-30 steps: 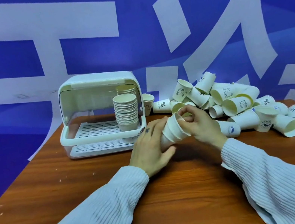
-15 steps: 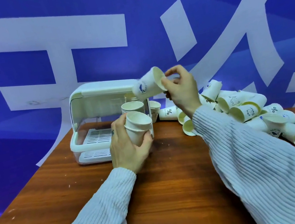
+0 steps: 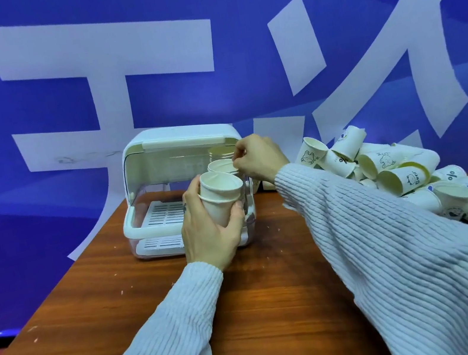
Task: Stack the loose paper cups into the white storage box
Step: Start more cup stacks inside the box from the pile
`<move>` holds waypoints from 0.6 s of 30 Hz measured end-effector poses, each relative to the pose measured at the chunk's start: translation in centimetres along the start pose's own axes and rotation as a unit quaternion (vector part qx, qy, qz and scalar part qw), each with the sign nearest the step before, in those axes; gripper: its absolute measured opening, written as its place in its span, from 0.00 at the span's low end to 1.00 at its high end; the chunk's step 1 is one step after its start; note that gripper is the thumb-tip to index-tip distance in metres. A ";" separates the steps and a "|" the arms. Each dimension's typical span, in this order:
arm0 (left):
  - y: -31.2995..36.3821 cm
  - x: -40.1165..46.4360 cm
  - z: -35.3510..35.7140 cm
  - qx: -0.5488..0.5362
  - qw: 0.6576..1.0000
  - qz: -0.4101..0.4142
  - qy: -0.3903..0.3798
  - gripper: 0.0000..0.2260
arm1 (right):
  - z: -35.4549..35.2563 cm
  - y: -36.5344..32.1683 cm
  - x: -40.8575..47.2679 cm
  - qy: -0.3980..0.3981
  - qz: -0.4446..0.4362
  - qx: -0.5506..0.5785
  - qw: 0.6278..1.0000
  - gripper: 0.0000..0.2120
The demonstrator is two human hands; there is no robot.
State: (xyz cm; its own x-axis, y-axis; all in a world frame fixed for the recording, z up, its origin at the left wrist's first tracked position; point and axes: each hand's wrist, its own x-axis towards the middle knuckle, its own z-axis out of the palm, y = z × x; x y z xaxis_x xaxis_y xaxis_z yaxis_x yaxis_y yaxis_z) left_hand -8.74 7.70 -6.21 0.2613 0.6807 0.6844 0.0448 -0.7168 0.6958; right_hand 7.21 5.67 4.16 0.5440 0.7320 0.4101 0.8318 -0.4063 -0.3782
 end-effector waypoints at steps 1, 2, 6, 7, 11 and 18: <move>0.0 0.2 0.0 -0.006 1.000 -0.004 0.001 0.37 | -0.2 0.2 -0.1 0.005 -0.006 0.009 1.000 0.09; 0.1 0.3 -0.1 -0.015 1.000 -0.005 0.004 0.39 | -0.4 0.5 -0.3 0.014 -0.010 0.017 1.000 0.10; 0.5 0.9 -0.3 -0.045 0.999 0.007 0.028 0.38 | -1.3 2.1 -1.0 0.054 -0.017 0.059 0.997 0.10; 0.5 0.9 -0.3 -0.044 0.999 0.008 0.028 0.36 | -1.7 2.9 -1.3 0.059 -0.013 0.071 0.996 0.09; 0.5 0.0 0.3 -0.031 0.999 0.020 0.003 0.33 | -4.3 7.9 -3.8 0.056 0.027 0.079 0.995 0.06; 1.7 -2.8 2.7 -0.016 0.992 0.069 -0.103 0.33 | -7.2 16.1 -10.2 0.035 0.133 0.006 0.990 0.08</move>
State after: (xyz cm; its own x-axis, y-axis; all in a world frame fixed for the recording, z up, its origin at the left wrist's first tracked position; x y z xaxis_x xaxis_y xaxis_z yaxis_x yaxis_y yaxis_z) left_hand -6.82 4.16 -7.57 0.4551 0.5292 0.7162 -0.0343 -0.7933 0.6079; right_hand 15.86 -12.35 -0.12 0.7504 0.5600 0.3511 0.6568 -0.5725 -0.4907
